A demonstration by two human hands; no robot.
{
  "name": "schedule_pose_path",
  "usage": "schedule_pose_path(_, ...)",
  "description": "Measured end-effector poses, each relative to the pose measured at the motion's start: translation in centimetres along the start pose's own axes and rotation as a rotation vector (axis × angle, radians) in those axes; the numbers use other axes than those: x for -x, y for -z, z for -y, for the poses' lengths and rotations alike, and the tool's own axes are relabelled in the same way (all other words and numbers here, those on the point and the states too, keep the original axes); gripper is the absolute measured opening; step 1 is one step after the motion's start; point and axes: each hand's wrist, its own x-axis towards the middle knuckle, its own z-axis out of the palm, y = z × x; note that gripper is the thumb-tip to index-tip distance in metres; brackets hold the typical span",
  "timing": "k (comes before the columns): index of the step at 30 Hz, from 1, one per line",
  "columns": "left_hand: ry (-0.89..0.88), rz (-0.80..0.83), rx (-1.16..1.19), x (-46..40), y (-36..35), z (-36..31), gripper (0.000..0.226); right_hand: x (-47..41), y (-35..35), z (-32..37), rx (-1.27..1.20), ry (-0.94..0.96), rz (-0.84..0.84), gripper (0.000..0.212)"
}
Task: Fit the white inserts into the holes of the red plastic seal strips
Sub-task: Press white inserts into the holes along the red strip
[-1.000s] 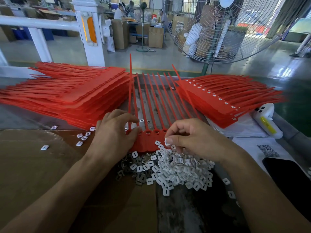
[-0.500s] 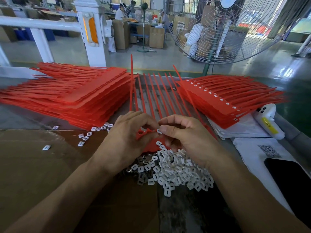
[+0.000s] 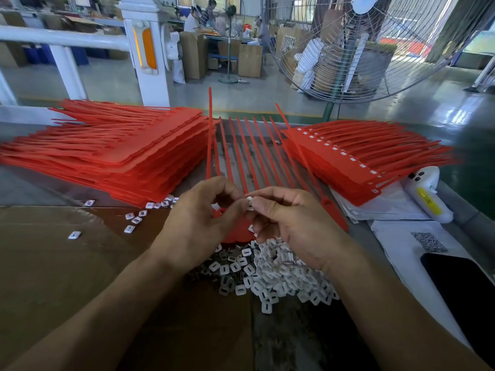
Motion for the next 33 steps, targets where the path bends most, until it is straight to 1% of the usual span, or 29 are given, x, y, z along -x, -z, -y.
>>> schedule_pose_path(2,0.020,0.003,0.020,0.0,0.0,0.1,0.008,0.0,0.0,-0.1,0.049,0.009,-0.028,0.013)
schedule_pose_path(5,0.009,-0.010,-0.009,0.1,-0.1,0.3,0.006,-0.1,0.1,-0.2,0.096,0.006,-0.051,0.011)
schedule_pose_path(10,-0.057,-0.057,-0.105,0.1,-0.2,0.3,0.017,0.0,0.2,-0.2,0.103,0.007,-0.059,0.012)
schedule_pose_path(14,-0.084,-0.073,-0.140,0.0,-0.1,0.2,0.016,0.0,0.0,0.0,0.106,0.023,-0.071,0.012)
schedule_pose_path(21,-0.091,-0.056,-0.193,-0.1,0.0,0.0,0.013,0.2,-0.3,0.1,0.242,0.028,-0.132,0.012)
schedule_pose_path(24,-0.012,-0.067,-0.230,-0.4,0.7,0.4,0.008,0.3,-0.3,0.0,0.374,0.036,-0.205,0.016)
schedule_pose_path(27,0.140,-0.049,-0.264,-0.6,2.0,1.2,0.008,0.5,0.0,0.1,0.500,0.065,-0.256,0.016)
schedule_pose_path(30,0.286,0.023,-0.299,-0.6,2.9,1.9,0.006,0.5,0.1,0.0,0.581,0.064,-0.259,0.015)
schedule_pose_path(33,0.337,0.079,-0.369,-0.6,3.0,2.0,0.006,0.4,0.1,-0.2,0.614,0.055,-0.236,0.014)
